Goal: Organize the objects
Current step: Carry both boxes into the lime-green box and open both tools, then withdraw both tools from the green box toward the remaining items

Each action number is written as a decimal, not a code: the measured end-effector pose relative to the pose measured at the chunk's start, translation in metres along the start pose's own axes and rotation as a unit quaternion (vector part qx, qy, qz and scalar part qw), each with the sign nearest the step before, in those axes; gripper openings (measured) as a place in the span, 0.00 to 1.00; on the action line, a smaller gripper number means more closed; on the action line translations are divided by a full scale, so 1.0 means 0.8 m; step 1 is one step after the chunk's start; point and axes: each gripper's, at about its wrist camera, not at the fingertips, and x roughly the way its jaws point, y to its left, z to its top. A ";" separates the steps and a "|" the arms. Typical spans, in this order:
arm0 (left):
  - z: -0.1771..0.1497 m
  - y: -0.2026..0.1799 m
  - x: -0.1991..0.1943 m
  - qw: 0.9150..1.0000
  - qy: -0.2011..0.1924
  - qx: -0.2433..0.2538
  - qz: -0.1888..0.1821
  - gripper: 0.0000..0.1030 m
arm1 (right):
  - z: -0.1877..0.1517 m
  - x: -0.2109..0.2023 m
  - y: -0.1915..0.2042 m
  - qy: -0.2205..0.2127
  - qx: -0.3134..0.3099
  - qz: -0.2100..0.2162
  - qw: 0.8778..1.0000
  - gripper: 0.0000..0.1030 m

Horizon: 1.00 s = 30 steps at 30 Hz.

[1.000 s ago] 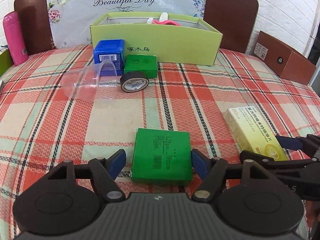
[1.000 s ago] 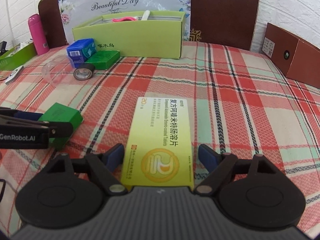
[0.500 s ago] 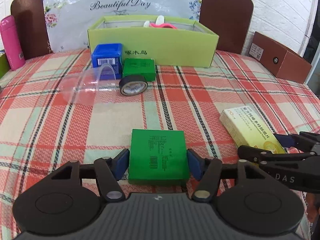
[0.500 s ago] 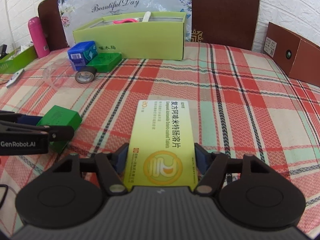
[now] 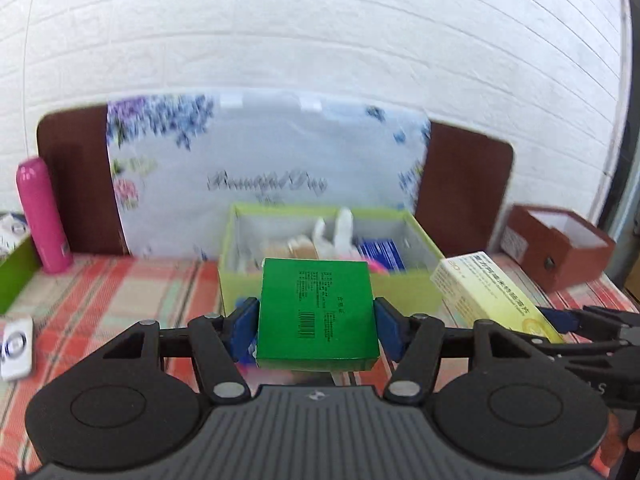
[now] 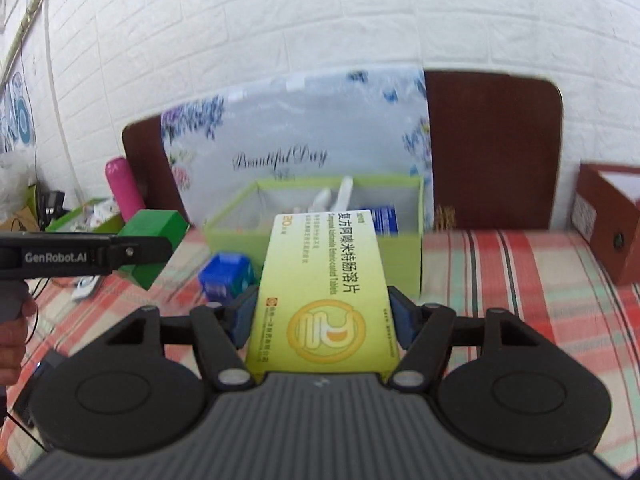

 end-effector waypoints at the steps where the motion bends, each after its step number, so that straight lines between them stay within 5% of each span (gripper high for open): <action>1: 0.015 0.003 0.010 1.000 -0.003 -0.002 0.005 0.62 | 0.012 0.010 -0.001 -0.006 0.000 -0.003 1.000 0.64; 8: 0.077 0.032 0.111 0.999 -0.008 -0.038 0.027 0.62 | 0.074 0.119 -0.024 -0.016 0.038 -0.035 0.999 0.64; 16: 0.075 0.057 0.194 0.998 0.018 -0.046 0.050 0.63 | 0.078 0.217 -0.045 -0.006 0.036 -0.074 0.997 0.64; 18: 0.070 0.060 0.202 0.997 0.012 -0.052 0.063 0.72 | 0.076 0.231 -0.049 -0.005 0.035 -0.074 0.997 0.68; 19: 0.068 0.060 0.205 0.996 0.018 -0.050 0.078 0.87 | 0.073 0.237 -0.049 0.002 0.026 -0.068 0.997 0.78; 20: 0.065 0.061 0.206 0.995 0.020 -0.044 0.092 0.89 | 0.070 0.239 -0.047 0.005 0.014 -0.070 0.997 0.82; 25: 0.046 0.066 0.196 0.996 0.021 -0.035 0.080 0.89 | 0.051 0.219 -0.044 -0.030 -0.017 -0.093 0.995 0.97; 30: 0.044 0.055 0.169 0.997 0.023 -0.013 0.079 0.89 | 0.043 0.183 -0.039 -0.037 0.001 -0.083 0.996 1.00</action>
